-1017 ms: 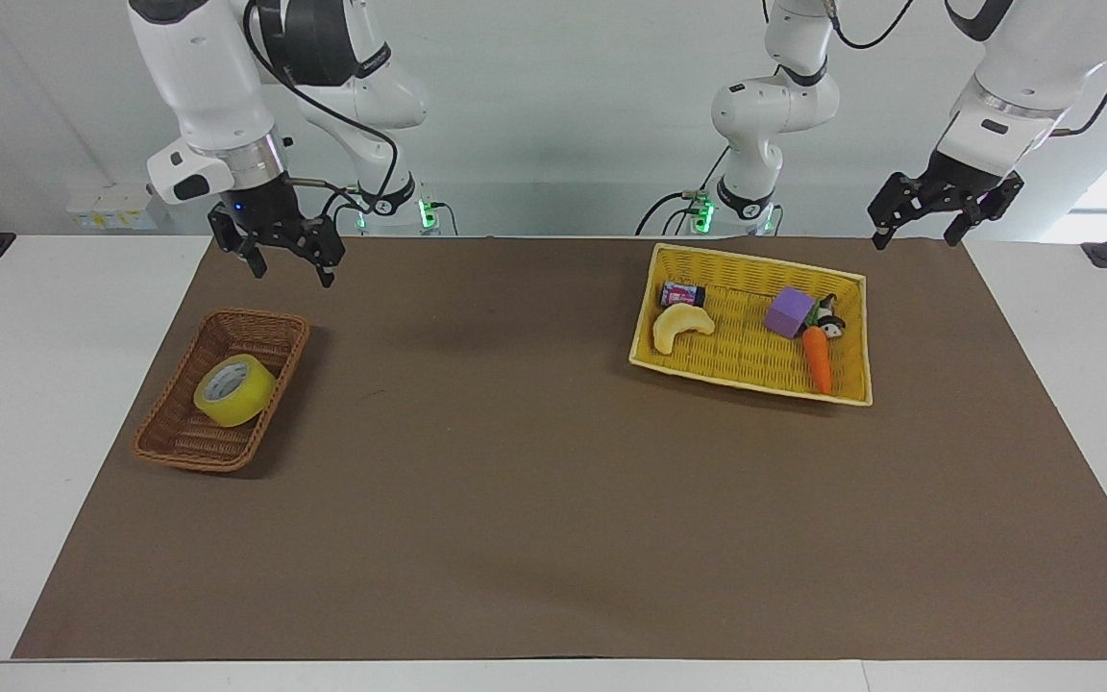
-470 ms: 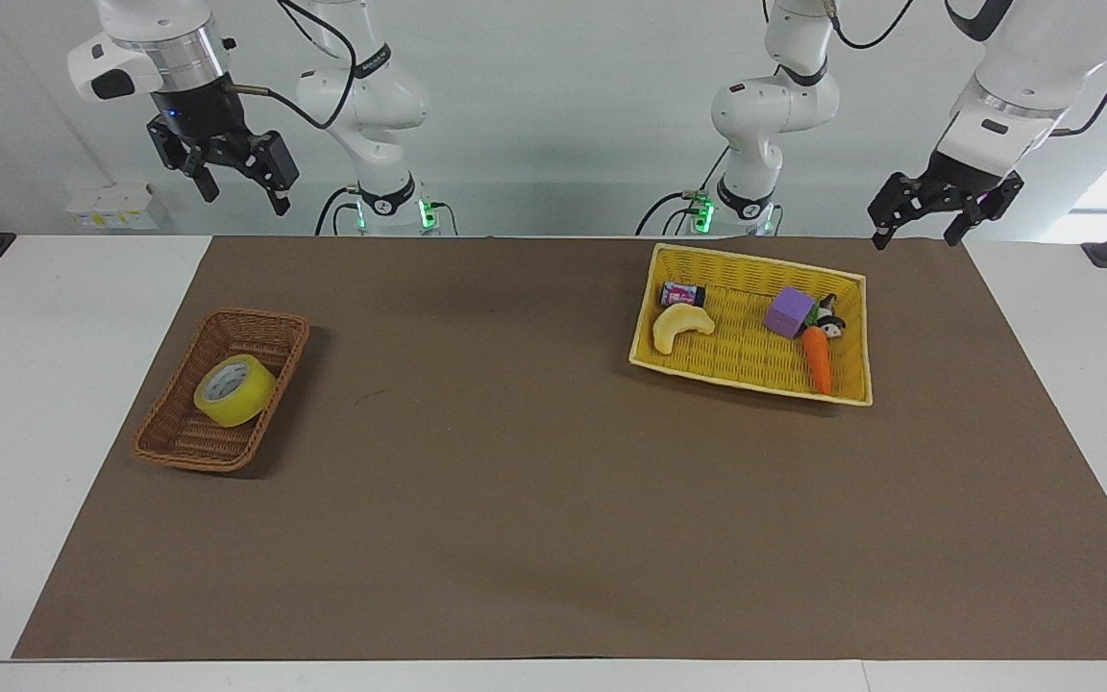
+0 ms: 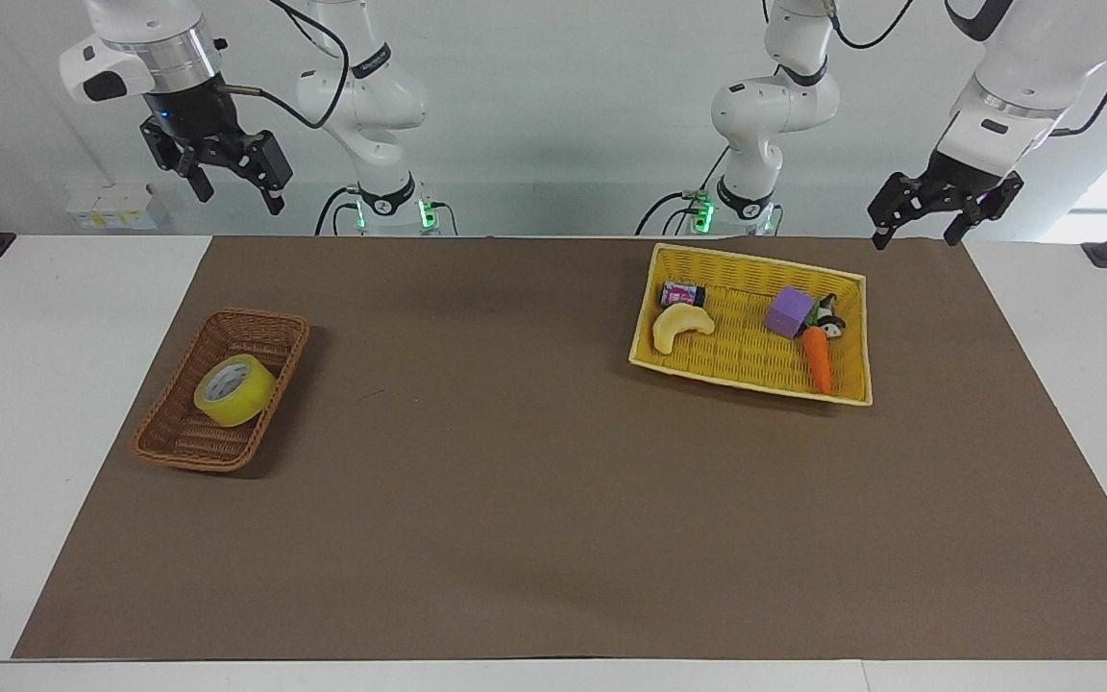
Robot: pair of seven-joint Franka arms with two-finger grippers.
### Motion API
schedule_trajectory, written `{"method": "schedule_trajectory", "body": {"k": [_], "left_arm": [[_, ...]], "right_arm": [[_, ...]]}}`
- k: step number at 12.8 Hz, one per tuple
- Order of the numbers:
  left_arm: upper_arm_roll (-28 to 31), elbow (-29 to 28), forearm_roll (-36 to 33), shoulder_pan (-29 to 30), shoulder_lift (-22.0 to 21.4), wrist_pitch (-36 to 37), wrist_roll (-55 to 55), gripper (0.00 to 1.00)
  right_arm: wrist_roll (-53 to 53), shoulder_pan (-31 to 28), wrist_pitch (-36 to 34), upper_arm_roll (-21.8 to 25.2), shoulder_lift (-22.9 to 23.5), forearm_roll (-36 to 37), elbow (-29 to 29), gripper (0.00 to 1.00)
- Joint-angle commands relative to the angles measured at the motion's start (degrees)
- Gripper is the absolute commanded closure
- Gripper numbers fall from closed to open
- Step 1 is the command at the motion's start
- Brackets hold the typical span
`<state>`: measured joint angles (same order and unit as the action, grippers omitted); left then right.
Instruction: Move tape to another basket
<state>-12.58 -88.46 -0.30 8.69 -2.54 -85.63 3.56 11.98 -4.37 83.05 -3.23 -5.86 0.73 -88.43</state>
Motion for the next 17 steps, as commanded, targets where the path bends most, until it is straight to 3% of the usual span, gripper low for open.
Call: {"method": "schedule_trajectory", "body": {"k": [1,12,17], "left_arm": [[-0.25,0.48,0.83,0.62,-0.27,1.08,0.49,0.0],[-0.25,0.48,0.83,0.54,-0.27,1.08,0.49,0.0],[-0.16,0.48,0.83,0.62,-0.27,1.08,0.49,0.0]], "right_arm": [[-1.35,-0.82,-0.43,-0.37,-0.47,-1.35,-0.34,0.0],[-1.52,-0.3,-0.34,0.06,-0.64,-2.14,-0.42,0.0],[-4.42,6.04,-0.6,6.92,-0.38,-1.43,-0.34,0.0]]}}
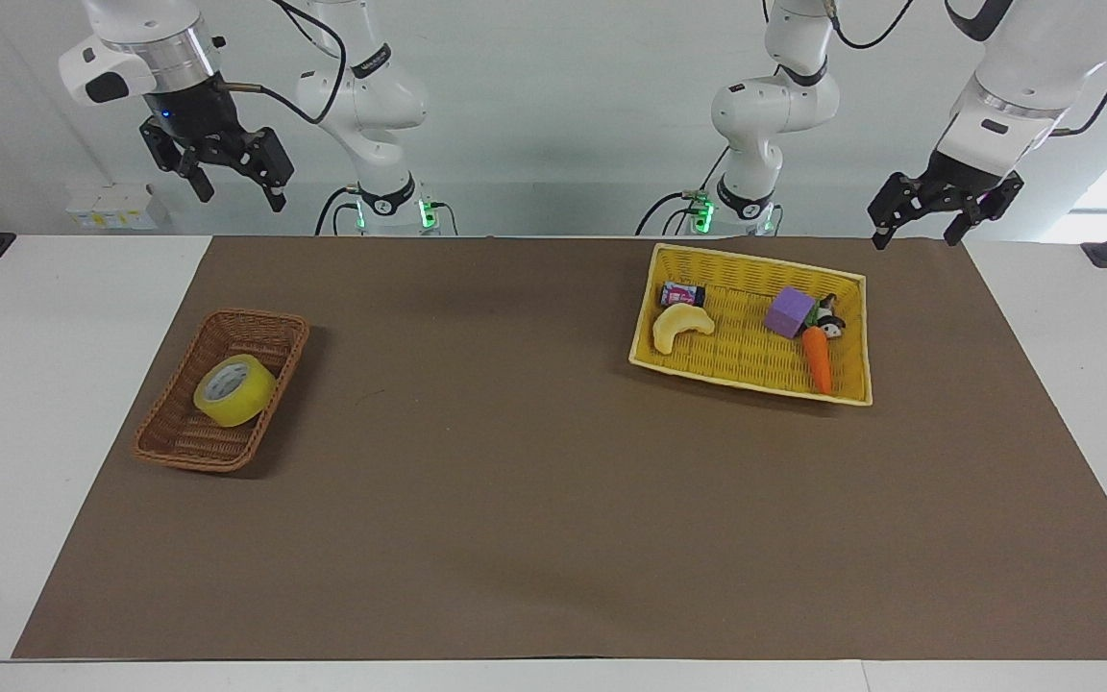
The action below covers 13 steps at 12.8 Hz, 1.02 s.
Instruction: Move tape to another basket
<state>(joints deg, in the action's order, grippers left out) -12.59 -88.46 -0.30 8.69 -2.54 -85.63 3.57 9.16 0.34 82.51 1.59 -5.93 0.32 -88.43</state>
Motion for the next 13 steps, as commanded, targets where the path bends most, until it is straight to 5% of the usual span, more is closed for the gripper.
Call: {"method": "schedule_trajectory", "body": {"k": [1,13], "left_arm": [[-0.24,0.48,0.83,0.62,-0.27,1.08,0.47,0.0],[-0.16,0.48,0.83,0.62,-0.27,1.08,0.47,0.0]], "right_arm": [[-1.69,1.33,-0.24,2.1,-0.4,-0.85,-0.42,0.0],[-1.87,0.98,-3.76,2.11,0.65,-1.55,1.95,0.0]]}}
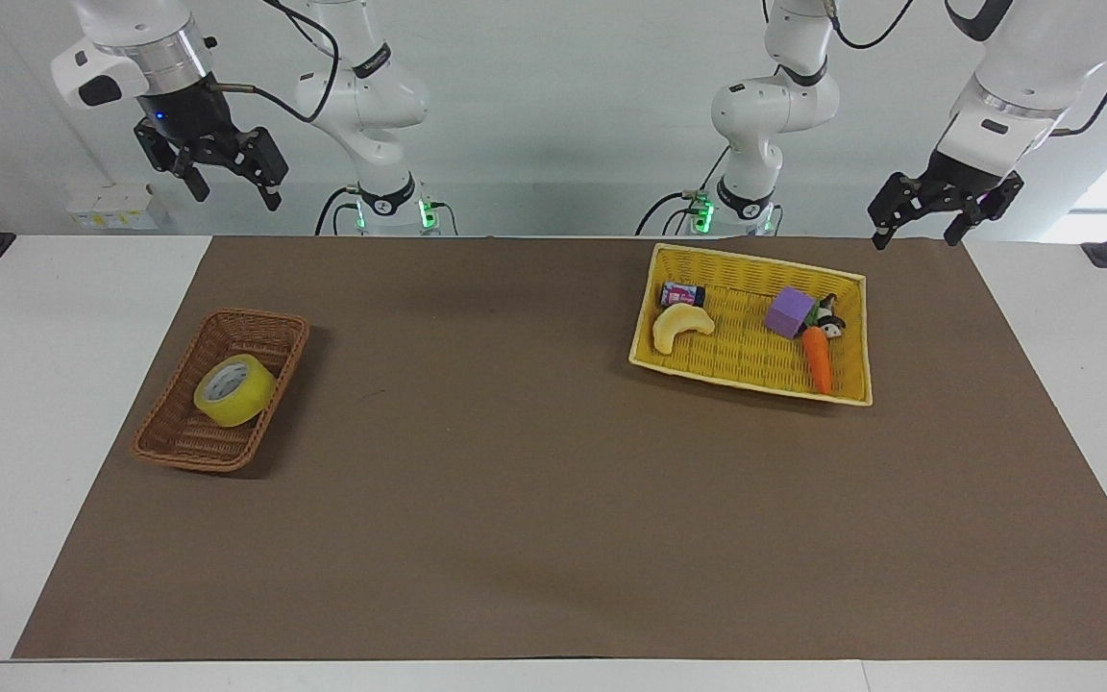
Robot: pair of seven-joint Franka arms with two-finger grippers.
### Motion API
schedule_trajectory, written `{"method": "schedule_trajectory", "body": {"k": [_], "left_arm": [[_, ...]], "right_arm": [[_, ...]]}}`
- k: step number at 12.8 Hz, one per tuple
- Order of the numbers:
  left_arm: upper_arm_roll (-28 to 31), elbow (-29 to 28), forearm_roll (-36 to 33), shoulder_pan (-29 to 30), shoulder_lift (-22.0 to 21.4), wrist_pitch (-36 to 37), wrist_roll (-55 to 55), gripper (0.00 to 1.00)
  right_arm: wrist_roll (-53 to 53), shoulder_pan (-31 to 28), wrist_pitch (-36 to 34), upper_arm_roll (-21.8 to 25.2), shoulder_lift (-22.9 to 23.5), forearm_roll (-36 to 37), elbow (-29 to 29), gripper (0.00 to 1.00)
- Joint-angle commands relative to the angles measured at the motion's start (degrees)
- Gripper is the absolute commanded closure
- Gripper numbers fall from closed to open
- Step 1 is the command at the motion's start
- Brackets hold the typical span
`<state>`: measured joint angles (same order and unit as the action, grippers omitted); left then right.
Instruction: Move tape to another basket
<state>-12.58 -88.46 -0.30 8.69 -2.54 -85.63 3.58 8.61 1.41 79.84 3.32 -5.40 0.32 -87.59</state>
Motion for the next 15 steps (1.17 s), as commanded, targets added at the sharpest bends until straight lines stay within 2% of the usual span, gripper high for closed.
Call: {"method": "schedule_trajectory", "body": {"k": [1,3,6,15], "left_arm": [[-0.16,0.48,0.83,0.62,-0.27,1.08,0.46,0.0],[-0.25,0.48,0.83,0.62,-0.27,1.08,0.46,0.0],[-0.16,0.48,0.83,0.62,-0.27,1.08,0.46,0.0],[-0.25,0.48,0.83,0.62,-0.27,1.08,0.46,0.0]], "right_arm": [[-1.4,0.61,-0.56,-0.24,0.13,-0.33,1.11,0.0],[-1.48,0.7,2.42,-0.51,-0.39,-0.05,0.06,0.0],[-1.49,-0.09,2.43,-0.42,-1.71,0.12,-2.13,0.0],[-5.88,-0.18,3.3,0.11,-1.89,2.32,-2.93,0.0]]}}
